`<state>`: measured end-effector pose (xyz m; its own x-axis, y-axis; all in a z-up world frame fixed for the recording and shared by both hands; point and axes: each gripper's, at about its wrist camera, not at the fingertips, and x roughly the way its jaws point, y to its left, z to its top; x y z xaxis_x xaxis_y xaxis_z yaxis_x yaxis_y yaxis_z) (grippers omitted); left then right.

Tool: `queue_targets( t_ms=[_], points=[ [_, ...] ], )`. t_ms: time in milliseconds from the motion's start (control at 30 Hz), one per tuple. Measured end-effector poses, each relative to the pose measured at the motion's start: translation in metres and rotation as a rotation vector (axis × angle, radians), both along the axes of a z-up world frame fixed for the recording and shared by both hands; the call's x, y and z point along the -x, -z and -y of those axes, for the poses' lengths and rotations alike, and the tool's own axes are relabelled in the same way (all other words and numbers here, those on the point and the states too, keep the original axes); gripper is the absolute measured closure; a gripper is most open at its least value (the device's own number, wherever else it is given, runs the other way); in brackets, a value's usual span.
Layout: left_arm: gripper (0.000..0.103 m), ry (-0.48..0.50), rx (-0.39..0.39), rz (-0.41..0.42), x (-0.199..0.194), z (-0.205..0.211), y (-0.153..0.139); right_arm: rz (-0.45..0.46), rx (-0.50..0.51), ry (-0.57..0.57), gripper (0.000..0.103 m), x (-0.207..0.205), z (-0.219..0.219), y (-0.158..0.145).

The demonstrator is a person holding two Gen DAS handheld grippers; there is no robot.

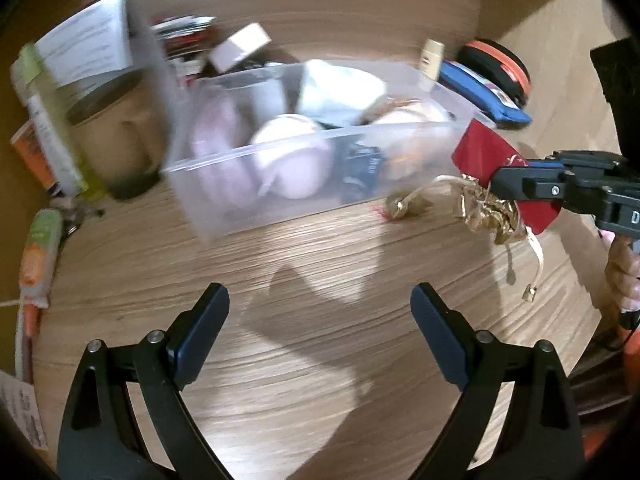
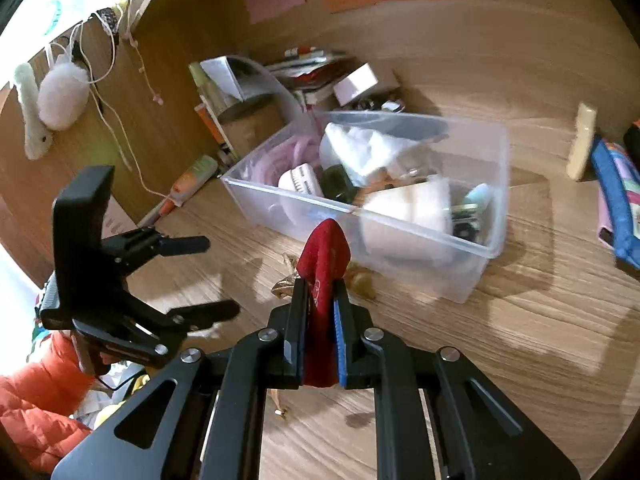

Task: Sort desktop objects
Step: 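Grasp the red velvet pouch by its top with the right gripper, then lower the red pouch into the clear box with the right while the left tucks its gold cord in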

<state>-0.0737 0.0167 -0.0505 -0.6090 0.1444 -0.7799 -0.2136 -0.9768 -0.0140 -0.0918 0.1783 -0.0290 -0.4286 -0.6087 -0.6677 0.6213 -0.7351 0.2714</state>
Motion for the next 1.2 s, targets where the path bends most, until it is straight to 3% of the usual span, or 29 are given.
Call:
queue_targets(
  t_ms=[400,500,567,633,700,833,1200],
  points=[
    [0.014,0.091,-0.003,0.043,0.041,-0.051,0.008,-0.011,-0.021,0.108,0.093,-0.001,-0.051,0.012],
    [0.028,0.094,0.002,0.056,0.052,-0.061,0.01,-0.021,-0.01,0.133,0.093,0.0,-0.063,0.01],
    [0.049,0.061,0.027,0.048,0.059,-0.067,0.013,-0.029,-0.008,0.146,0.093,0.001,-0.069,0.009],
    [0.062,0.057,0.035,0.07,0.066,-0.071,0.018,-0.031,-0.003,0.151,0.093,0.003,-0.074,0.008],
    [0.066,0.056,0.027,0.07,0.068,-0.074,0.022,-0.029,-0.002,0.156,0.093,0.004,-0.078,0.01],
    [0.086,0.067,0.024,0.051,0.066,-0.079,0.021,-0.01,0.002,0.158,0.093,0.008,-0.08,0.017],
    [0.086,0.088,-0.036,0.004,0.043,-0.073,0.003,-0.028,0.041,0.156,0.093,0.011,-0.079,0.009]
  ],
)
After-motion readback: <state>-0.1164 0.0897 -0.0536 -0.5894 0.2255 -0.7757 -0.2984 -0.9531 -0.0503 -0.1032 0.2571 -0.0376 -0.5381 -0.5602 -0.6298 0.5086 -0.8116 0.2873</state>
